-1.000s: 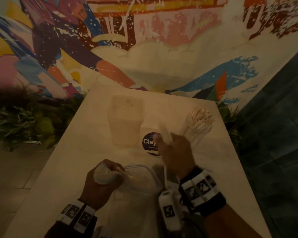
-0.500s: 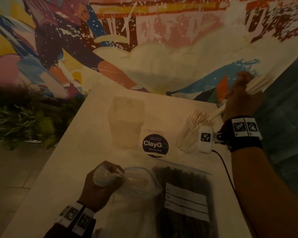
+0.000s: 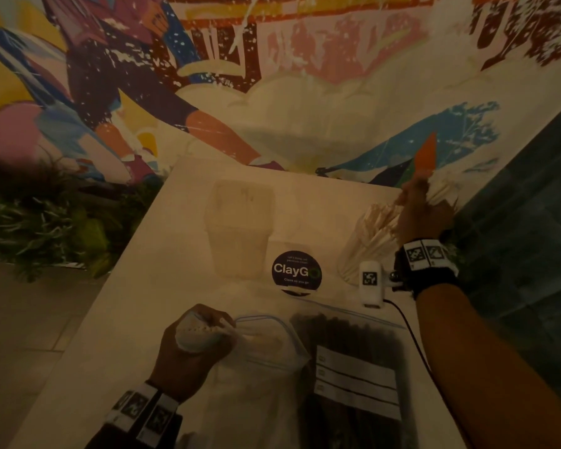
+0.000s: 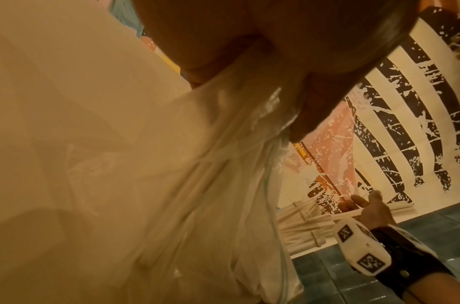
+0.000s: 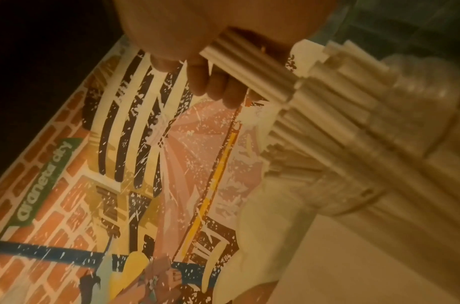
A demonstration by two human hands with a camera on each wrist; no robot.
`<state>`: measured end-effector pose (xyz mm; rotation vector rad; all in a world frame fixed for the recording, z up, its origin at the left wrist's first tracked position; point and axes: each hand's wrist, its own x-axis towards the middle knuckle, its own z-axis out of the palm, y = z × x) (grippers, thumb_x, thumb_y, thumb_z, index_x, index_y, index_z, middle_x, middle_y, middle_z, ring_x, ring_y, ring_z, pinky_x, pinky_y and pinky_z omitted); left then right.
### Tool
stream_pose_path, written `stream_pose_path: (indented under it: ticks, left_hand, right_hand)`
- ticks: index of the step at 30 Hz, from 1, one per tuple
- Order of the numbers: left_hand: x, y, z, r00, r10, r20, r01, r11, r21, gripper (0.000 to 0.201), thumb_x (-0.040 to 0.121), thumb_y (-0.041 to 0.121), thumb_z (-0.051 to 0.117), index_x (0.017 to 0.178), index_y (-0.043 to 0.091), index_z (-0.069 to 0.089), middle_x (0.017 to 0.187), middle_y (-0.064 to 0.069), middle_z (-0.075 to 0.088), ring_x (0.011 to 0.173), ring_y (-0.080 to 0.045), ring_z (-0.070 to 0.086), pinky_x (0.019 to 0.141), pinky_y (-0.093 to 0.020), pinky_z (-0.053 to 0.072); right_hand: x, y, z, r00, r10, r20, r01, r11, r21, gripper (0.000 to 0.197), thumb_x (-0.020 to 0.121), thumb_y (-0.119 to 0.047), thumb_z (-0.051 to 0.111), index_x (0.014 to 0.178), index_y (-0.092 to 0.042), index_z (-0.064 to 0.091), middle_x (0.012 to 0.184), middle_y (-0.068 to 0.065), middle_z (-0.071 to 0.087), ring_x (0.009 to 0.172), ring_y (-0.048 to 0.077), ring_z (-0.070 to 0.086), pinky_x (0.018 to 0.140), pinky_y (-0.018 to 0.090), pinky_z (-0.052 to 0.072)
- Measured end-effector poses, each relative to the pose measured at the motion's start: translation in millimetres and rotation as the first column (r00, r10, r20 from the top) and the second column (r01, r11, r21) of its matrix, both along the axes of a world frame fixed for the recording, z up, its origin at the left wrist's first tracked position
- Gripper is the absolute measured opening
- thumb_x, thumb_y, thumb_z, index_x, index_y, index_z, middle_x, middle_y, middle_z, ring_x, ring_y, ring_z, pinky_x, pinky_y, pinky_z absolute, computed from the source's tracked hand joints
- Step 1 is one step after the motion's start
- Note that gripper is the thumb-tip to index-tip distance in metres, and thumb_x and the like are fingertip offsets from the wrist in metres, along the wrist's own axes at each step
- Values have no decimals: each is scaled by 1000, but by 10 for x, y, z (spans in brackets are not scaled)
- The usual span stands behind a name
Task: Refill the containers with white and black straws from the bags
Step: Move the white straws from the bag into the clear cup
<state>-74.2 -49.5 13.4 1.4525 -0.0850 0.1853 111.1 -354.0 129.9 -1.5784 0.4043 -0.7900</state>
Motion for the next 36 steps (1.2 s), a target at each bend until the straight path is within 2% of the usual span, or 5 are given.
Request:
stream_pose_path:
  ticks: [7, 16, 21, 28, 36]
  left_hand:
    - [2, 15, -14, 1000, 4, -21, -3, 1000, 10, 18, 66, -5, 74, 79, -4, 61, 83, -11, 70, 78, -25, 67, 68, -31, 56]
    - [12, 54, -109, 999, -3, -49, 1, 999, -39, 19, 65, 8, 78, 78, 12, 65, 85, -15, 69, 83, -37, 65, 73, -49, 56]
    - [0, 39, -58, 999, -1, -40, 1, 1000, -12, 20, 64, 13, 79, 77, 12, 65, 85, -14, 69, 82, -32, 66, 71, -41, 57]
    - [-16, 44, -59, 999, 6, -54, -6, 1000, -8, 23, 62, 17, 80, 78, 11, 65, 86, -14, 70, 83, -30, 67, 72, -38, 57]
    - [17, 44, -77, 999, 1, -52, -1, 1000, -17, 26, 66, -2, 81, 80, -5, 59, 83, -14, 70, 82, -29, 67, 73, -41, 56]
  right_hand:
    - [53, -115, -33, 931, -135, -339, 47, 966, -255, 65, 90, -54, 51, 132, -3, 49, 133, 16, 54, 120, 32, 51, 94, 33, 41]
    - [226, -301, 110, 978, -102, 183, 182, 850, -495, 64, 91, -40, 49, 145, -14, 29, 146, 13, 36, 130, 28, 42, 103, 47, 42]
    - [281, -216, -134, 955, -80, -286, -187, 587, -788, 38, 100, -29, 36, 103, -1, 60, 108, 22, 61, 100, 38, 58, 80, 38, 40]
    - [292, -106, -136, 937, -99, -336, -210, 610, -764, 63, 98, -42, 41, 150, -14, 18, 157, 13, 17, 143, 29, 20, 112, 41, 21]
    - [431, -78, -279, 671, -243, -700, -590, 397, -703, 57, 95, -54, 30, 141, -20, 36, 151, 10, 31, 136, 32, 31, 109, 52, 25]
